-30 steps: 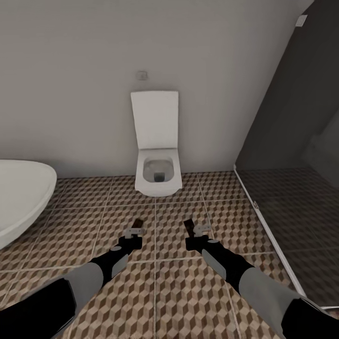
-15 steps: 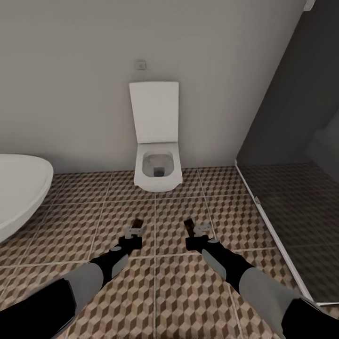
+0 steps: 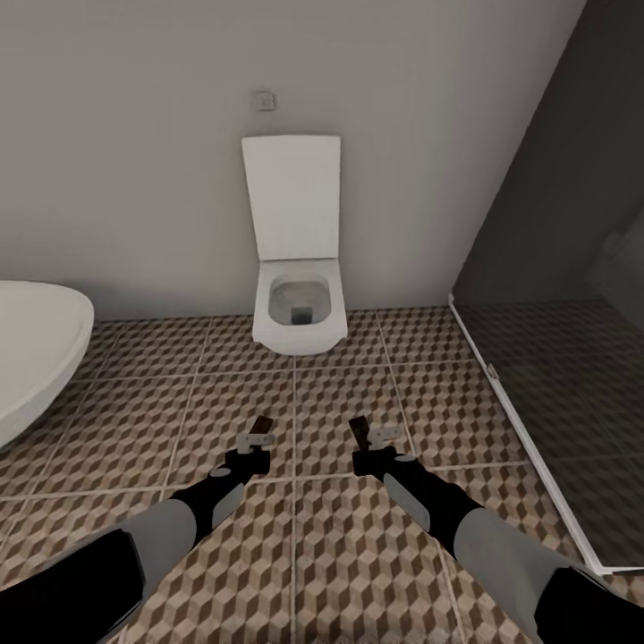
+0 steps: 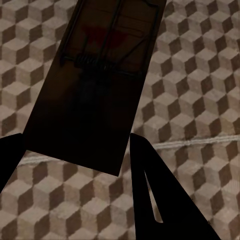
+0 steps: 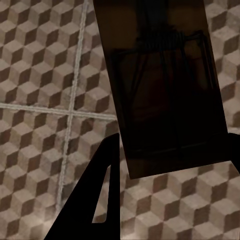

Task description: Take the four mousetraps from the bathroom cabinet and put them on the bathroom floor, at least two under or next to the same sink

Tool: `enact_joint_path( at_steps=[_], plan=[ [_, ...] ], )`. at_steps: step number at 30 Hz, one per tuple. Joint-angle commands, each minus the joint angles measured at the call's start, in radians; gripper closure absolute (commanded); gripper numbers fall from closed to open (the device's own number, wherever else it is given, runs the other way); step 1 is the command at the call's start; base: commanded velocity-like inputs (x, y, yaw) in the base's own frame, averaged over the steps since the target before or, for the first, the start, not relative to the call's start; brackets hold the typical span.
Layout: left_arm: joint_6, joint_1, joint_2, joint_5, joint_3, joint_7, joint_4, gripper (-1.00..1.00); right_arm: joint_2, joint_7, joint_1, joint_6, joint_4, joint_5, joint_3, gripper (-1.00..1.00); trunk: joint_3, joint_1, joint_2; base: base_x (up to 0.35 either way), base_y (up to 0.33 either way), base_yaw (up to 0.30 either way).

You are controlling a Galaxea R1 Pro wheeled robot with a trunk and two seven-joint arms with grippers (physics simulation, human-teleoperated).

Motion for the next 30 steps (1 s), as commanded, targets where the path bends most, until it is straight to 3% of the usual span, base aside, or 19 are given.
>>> enact_joint_path(
  at_steps=[1, 30],
  plan=[
    [-0.002, 0.000, 0.000, 0.001, -0.009, 0.007, -0.001, 1.00, -0.001, -0.010, -0.001, 0.002, -0.003, -0.010, 0.008, 1.00, -0.005, 0.004, -0.008, 0.000, 0.000, 0.000],
    [-0.002, 0.000, 0.000, 0.001, -0.009, 0.007, -0.001, 1.00, -0.001, -0.010, -0.001, 0.001, -0.003, -0.009, 0.008, 1.00, -0.141, 0.115, -0.211, 0.000, 0.000, 0.000]
  ],
)
